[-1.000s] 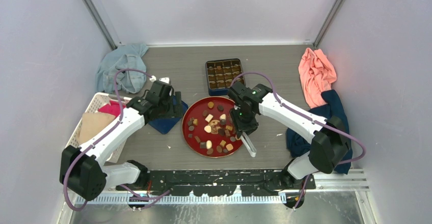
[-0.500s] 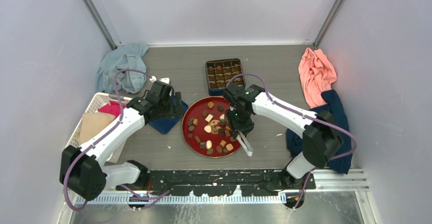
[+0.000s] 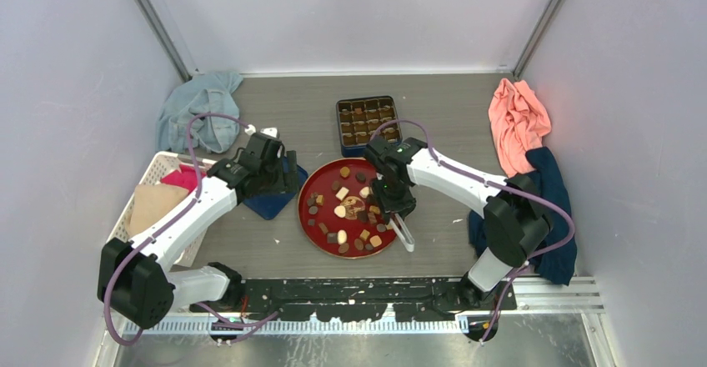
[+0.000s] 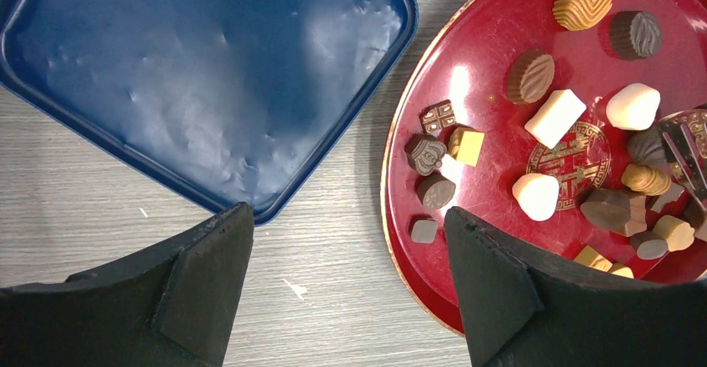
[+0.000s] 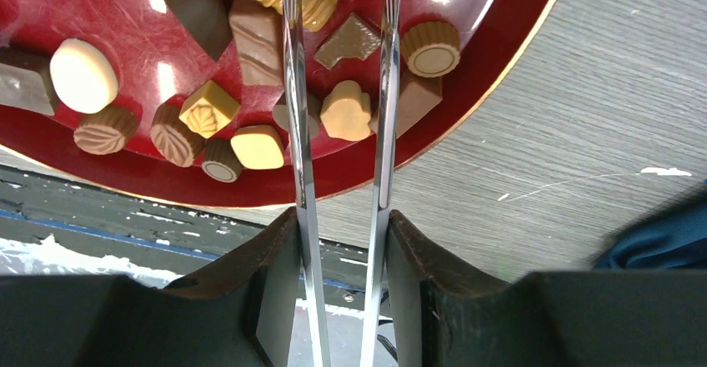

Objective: Pack the chocolate
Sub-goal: Pick up the fake chocolate from the plate.

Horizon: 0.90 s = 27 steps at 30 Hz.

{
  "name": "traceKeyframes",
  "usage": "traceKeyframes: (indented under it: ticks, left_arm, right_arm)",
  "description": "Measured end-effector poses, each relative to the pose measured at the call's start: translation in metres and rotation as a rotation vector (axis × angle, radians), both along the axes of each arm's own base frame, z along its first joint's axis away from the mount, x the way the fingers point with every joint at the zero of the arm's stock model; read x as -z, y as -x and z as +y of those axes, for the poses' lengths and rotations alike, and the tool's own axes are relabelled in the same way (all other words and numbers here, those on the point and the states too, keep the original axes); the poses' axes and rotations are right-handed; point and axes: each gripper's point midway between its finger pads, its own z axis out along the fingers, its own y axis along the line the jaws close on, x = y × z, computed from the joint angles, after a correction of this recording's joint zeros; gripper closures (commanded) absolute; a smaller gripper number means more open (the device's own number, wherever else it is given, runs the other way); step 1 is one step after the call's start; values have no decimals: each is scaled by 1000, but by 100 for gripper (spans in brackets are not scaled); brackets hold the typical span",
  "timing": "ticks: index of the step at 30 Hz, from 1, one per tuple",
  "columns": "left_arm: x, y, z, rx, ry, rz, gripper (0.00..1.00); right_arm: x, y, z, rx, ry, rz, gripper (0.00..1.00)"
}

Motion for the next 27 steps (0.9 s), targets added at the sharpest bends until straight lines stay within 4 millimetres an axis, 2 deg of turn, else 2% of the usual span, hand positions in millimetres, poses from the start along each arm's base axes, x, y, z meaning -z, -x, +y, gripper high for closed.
traceKeyframes:
  ticks: [14,20,27]
  left_arm:
    - [0,0,0,0,0,0,15]
    - [0,0,0,0,0,0,15]
    - [0,0,0,-1,0,0,15]
  right_arm:
    - [5,-4,-5,-1,18,11,56]
    - [11,-1,9,-62,34,25,55]
    - [7,-5,18,-106,31,10,54]
